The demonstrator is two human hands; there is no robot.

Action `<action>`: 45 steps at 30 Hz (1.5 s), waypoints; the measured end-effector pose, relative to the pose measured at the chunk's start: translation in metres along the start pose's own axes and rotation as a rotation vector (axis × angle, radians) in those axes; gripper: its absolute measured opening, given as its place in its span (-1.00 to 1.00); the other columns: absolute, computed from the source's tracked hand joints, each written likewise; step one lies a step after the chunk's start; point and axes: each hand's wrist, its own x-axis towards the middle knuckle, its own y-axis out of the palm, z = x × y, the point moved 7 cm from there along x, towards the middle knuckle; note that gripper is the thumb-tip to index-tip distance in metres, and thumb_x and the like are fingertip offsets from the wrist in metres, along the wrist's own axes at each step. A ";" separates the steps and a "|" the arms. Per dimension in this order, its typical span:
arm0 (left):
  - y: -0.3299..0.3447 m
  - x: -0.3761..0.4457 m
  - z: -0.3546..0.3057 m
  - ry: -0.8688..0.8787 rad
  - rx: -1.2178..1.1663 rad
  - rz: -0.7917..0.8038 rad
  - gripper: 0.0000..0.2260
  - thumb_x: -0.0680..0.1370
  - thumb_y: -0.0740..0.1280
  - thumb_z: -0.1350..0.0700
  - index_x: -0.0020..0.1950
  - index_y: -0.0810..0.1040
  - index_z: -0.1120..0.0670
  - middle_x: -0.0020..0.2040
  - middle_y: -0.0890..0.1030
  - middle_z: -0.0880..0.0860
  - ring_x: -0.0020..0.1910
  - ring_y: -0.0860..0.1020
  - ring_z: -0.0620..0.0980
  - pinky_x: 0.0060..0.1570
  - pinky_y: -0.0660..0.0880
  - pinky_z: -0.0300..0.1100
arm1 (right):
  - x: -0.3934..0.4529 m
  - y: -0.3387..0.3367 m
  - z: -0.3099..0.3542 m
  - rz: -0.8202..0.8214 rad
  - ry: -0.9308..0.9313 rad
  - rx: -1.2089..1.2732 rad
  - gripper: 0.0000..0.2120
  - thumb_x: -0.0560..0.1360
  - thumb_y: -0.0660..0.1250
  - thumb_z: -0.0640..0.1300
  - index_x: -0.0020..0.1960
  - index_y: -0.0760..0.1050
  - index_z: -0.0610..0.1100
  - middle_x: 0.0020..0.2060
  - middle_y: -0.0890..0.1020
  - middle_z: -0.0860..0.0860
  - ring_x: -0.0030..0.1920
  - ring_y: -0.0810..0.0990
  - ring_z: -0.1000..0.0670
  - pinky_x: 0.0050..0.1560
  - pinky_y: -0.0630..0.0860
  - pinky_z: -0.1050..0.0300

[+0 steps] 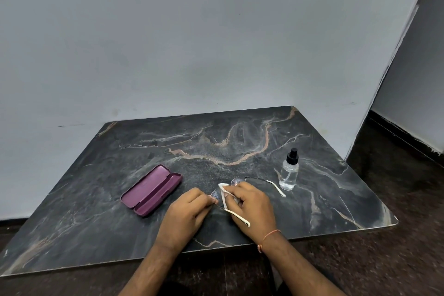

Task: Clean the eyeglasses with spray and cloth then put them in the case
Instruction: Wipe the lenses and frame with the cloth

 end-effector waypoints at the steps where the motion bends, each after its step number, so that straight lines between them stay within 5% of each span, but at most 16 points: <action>1: 0.000 0.000 0.000 0.003 0.000 0.002 -0.75 0.67 0.34 0.00 0.00 0.74 0.12 -0.09 0.68 0.01 -0.12 0.71 0.01 -0.11 0.66 -0.03 | -0.001 0.002 0.002 0.023 -0.015 0.022 -0.75 0.60 0.40 0.03 0.25 0.71 0.19 -0.24 0.51 0.20 -0.25 0.50 0.22 -0.15 0.43 0.31; 5: 0.000 0.000 -0.001 0.009 0.012 0.013 -0.76 0.65 0.35 0.01 -0.02 0.73 0.13 -0.10 0.67 0.02 -0.14 0.70 0.03 -0.13 0.65 -0.03 | -0.005 0.007 0.010 0.143 -0.075 0.055 -0.72 0.60 0.38 0.09 0.27 0.65 0.35 -0.27 0.54 0.20 -0.21 0.57 0.20 -0.17 0.50 0.28; 11: 0.000 0.000 0.000 -0.004 -0.007 0.004 -0.88 0.63 0.44 0.07 -0.01 0.73 0.09 -0.08 0.69 -0.05 -0.09 0.70 -0.05 -0.04 0.61 -0.13 | -0.004 0.003 0.005 0.045 -0.022 -0.076 -0.74 0.56 0.29 0.14 0.07 0.73 0.14 -0.23 0.63 0.10 -0.15 0.64 0.10 -0.15 0.55 0.13; 18: 0.000 0.000 0.004 -0.035 -0.007 0.006 -0.78 0.64 0.35 0.00 -0.03 0.73 0.09 -0.10 0.67 -0.04 -0.11 0.69 -0.04 -0.04 0.59 -0.16 | -0.005 0.007 0.010 0.148 -0.036 -0.054 -0.71 0.60 0.31 0.13 0.28 0.64 0.30 -0.16 0.60 0.15 -0.09 0.63 0.15 -0.11 0.51 0.27; 21: 0.001 0.001 0.003 -0.027 -0.004 0.013 -0.79 0.64 0.36 0.00 -0.03 0.72 0.07 -0.11 0.66 -0.06 -0.11 0.67 -0.07 -0.02 0.55 -0.24 | -0.006 0.008 0.008 0.153 -0.035 -0.079 -0.77 0.52 0.30 0.11 0.08 0.69 0.18 -0.25 0.58 0.09 -0.18 0.60 0.10 -0.21 0.52 0.11; 24: 0.000 0.001 0.003 -0.042 -0.011 0.004 -0.79 0.64 0.36 0.00 -0.01 0.74 0.06 -0.09 0.68 -0.07 -0.09 0.68 -0.09 0.00 0.56 -0.25 | -0.005 0.006 0.004 0.074 -0.007 -0.145 -0.75 0.49 0.27 0.16 -0.08 0.66 0.07 -0.29 0.56 0.06 -0.20 0.60 0.06 -0.25 0.42 0.16; 32: -0.002 0.000 0.009 -0.102 -0.017 -0.016 -0.84 0.63 0.38 0.01 0.01 0.73 0.03 -0.09 0.67 -0.10 -0.10 0.67 -0.12 -0.03 0.57 -0.21 | -0.006 0.006 0.013 0.143 -0.047 -0.112 -0.66 0.55 0.24 0.14 0.27 0.63 0.28 -0.17 0.61 0.11 -0.10 0.63 0.10 -0.12 0.54 0.14; 38: -0.002 0.000 0.011 -0.115 -0.025 -0.033 -0.83 0.64 0.37 -0.01 0.01 0.73 0.01 -0.09 0.66 -0.13 -0.10 0.65 -0.18 -0.04 0.56 -0.24 | -0.005 0.006 0.010 0.123 -0.024 -0.186 -0.72 0.52 0.22 0.14 -0.11 0.63 0.02 -0.25 0.56 0.04 -0.17 0.60 0.04 -0.16 0.53 0.05; 45: -0.003 0.000 0.007 -0.109 -0.027 -0.028 -0.79 0.64 0.34 -0.03 0.01 0.74 0.02 -0.08 0.67 -0.13 -0.09 0.66 -0.18 -0.04 0.59 -0.22 | -0.004 0.002 0.011 0.112 -0.017 -0.176 -0.74 0.67 0.27 0.10 0.25 0.68 0.16 -0.10 0.61 0.05 -0.04 0.63 0.03 -0.04 0.57 0.02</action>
